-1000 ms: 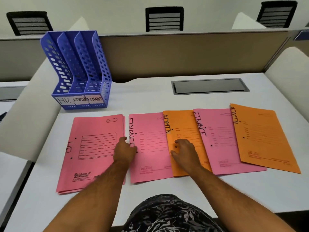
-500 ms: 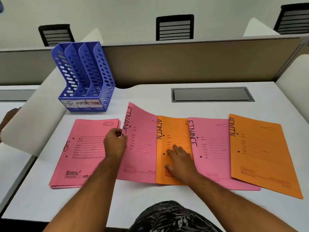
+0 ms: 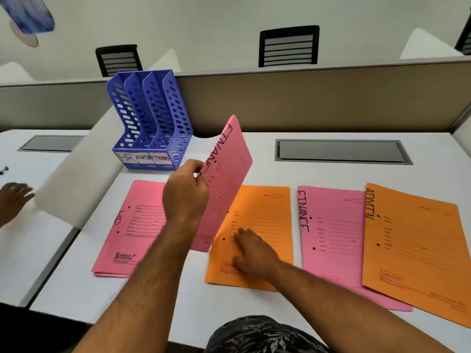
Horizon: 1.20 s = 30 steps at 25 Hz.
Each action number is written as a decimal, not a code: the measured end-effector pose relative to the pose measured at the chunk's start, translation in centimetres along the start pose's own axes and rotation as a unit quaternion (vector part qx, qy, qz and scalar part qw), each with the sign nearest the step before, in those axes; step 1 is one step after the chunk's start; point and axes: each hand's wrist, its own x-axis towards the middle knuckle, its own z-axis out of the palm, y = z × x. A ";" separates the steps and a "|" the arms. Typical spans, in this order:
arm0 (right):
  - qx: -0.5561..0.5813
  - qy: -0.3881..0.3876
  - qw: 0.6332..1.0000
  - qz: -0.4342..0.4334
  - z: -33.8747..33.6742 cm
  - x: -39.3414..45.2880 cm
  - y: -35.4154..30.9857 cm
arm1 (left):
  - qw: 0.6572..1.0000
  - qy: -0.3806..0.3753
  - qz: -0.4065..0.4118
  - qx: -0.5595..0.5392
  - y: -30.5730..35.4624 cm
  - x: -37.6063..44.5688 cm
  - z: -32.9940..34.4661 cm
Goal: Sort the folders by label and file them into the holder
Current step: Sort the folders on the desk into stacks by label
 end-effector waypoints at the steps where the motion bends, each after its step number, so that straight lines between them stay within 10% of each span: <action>1: 0.023 -0.014 1.000 -0.007 0.1 0.3 -0.7 | 1.000 -0.002 0.016 0.001 0.4 -0.1 -0.1; 5: 0.248 0.024 0.968 0.040 -0.8 -0.1 -1.7 | 0.999 -0.008 0.042 -0.025 2.0 0.6 -0.8; 13: 0.583 0.251 0.763 0.121 -8.4 -6.1 4.8 | 0.955 -0.096 -0.083 -0.268 6.7 1.5 3.8; 18: 0.454 0.324 0.803 0.208 -9.5 -11.5 12.6 | 0.912 -0.176 -0.199 -0.314 7.0 -4.4 11.4; 24: 0.279 0.229 0.909 0.208 -8.3 -14.9 15.4 | 0.885 -0.194 -0.273 -0.323 5.1 -9.7 15.6; 30: 0.160 0.242 0.922 0.257 -8.6 -16.3 17.3 | 0.858 -0.206 -0.318 -0.348 3.7 -12.1 16.0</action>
